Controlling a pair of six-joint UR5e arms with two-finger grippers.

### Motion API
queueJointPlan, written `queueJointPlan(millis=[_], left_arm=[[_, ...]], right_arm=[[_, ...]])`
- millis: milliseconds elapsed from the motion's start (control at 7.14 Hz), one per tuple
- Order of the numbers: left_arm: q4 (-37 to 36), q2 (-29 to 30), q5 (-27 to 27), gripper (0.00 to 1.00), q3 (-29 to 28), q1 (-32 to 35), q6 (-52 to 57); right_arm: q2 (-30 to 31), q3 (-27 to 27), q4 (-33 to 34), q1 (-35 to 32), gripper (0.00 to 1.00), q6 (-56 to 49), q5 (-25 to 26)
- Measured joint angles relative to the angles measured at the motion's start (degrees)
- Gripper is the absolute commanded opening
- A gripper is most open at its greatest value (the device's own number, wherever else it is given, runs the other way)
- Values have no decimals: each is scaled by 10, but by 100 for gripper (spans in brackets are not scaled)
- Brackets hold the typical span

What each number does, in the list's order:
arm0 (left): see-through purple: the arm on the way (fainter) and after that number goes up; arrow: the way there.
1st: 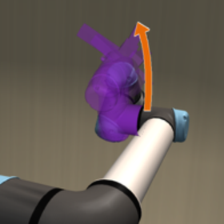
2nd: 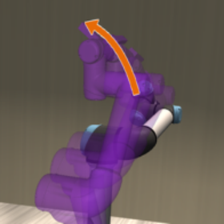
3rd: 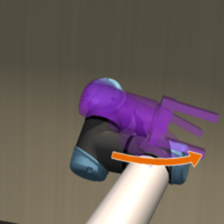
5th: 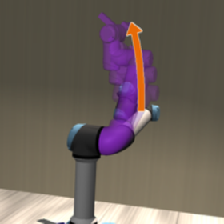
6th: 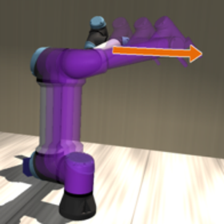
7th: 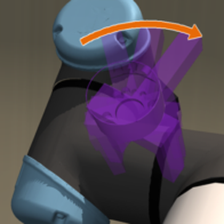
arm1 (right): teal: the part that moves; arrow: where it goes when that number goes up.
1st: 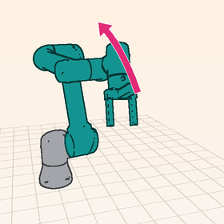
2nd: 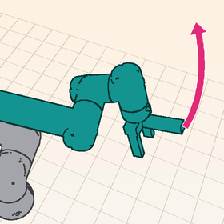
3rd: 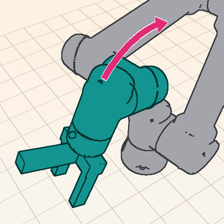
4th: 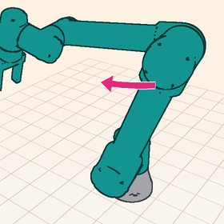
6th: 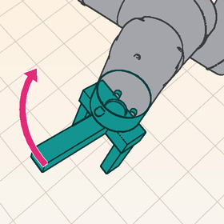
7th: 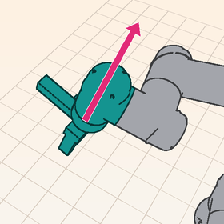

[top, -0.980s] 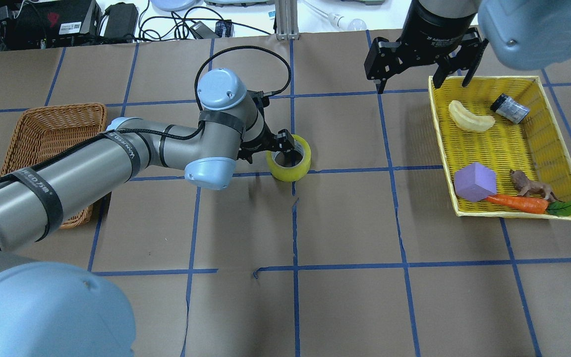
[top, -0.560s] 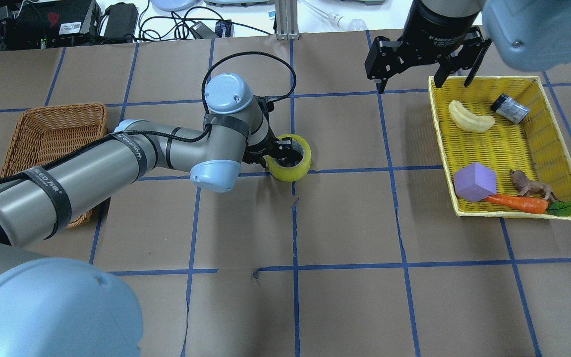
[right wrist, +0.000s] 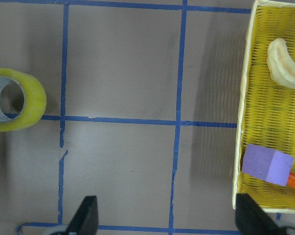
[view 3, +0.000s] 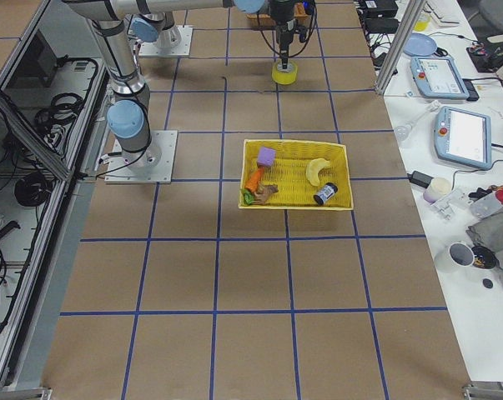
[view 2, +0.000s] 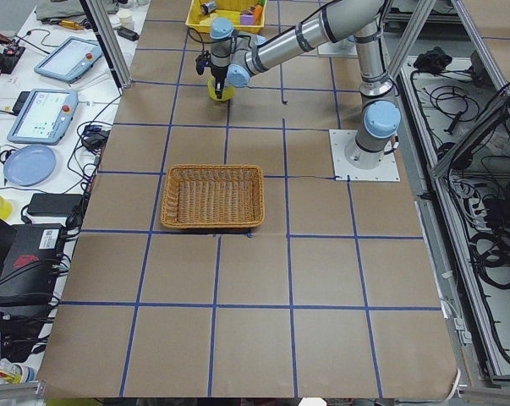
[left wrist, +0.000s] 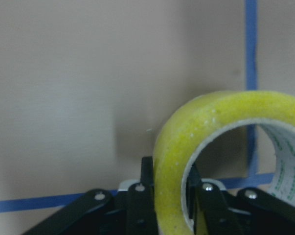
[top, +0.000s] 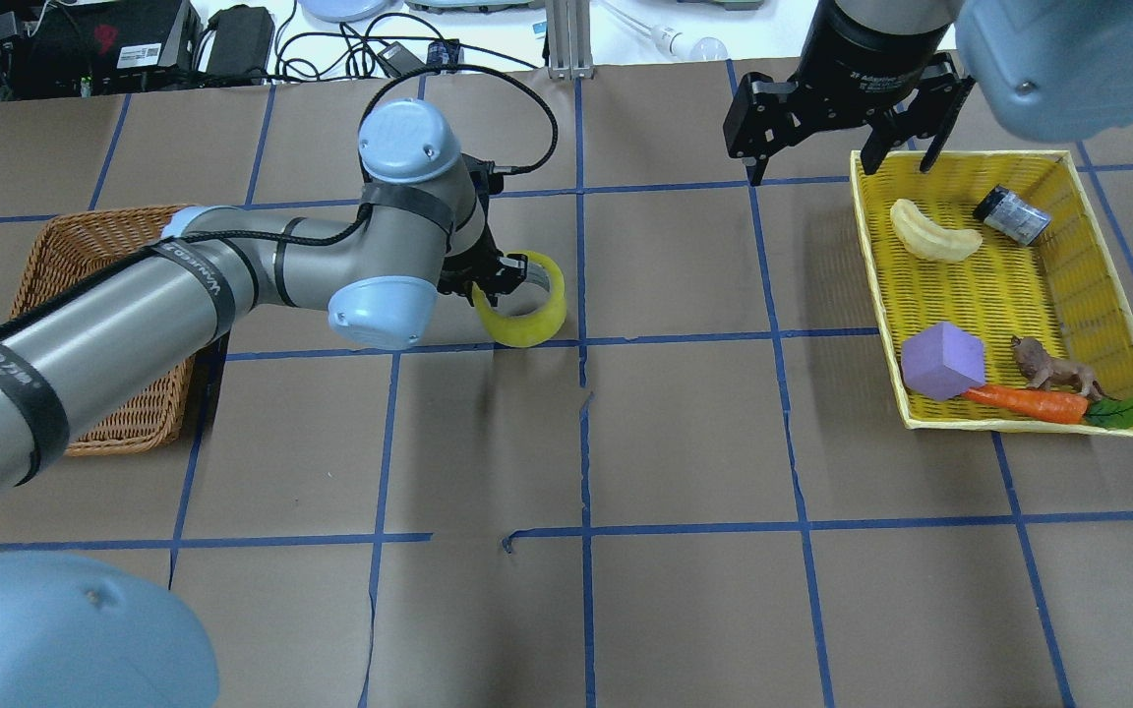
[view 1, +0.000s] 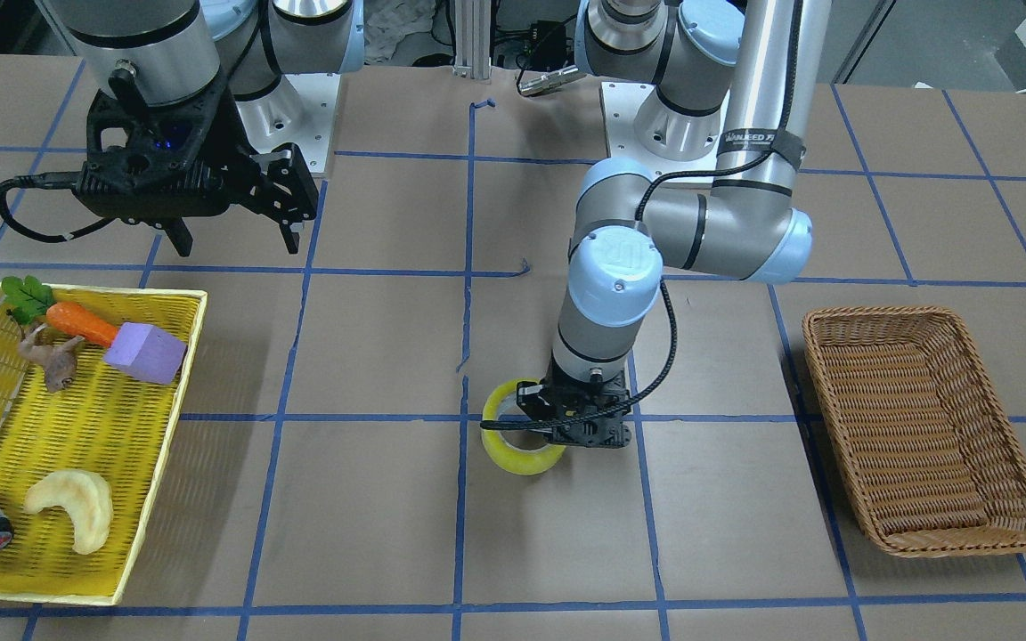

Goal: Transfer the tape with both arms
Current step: 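Carry the tape roll with the left gripper into the wicker basket and release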

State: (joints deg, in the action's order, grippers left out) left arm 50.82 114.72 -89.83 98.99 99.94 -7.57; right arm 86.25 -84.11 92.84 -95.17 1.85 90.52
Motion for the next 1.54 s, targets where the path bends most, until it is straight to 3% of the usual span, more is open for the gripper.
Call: queueJointPlan(millis=[420,700,1120,1540], left_arm=[[196,-52,-8,0,-95,-99,54],[230,-66,-9,0,-106,-214,145],[222,-63,-11,0,-83,-373,331],[76,-48,-11,0,9,-464,447]], right_arm=[[1,0,0,1,100,0,1],[2,0,-3,1,100,0,1],[1,-1,-4,1,100,-1,2],[3,-1,-10,0,100,-1,2]])
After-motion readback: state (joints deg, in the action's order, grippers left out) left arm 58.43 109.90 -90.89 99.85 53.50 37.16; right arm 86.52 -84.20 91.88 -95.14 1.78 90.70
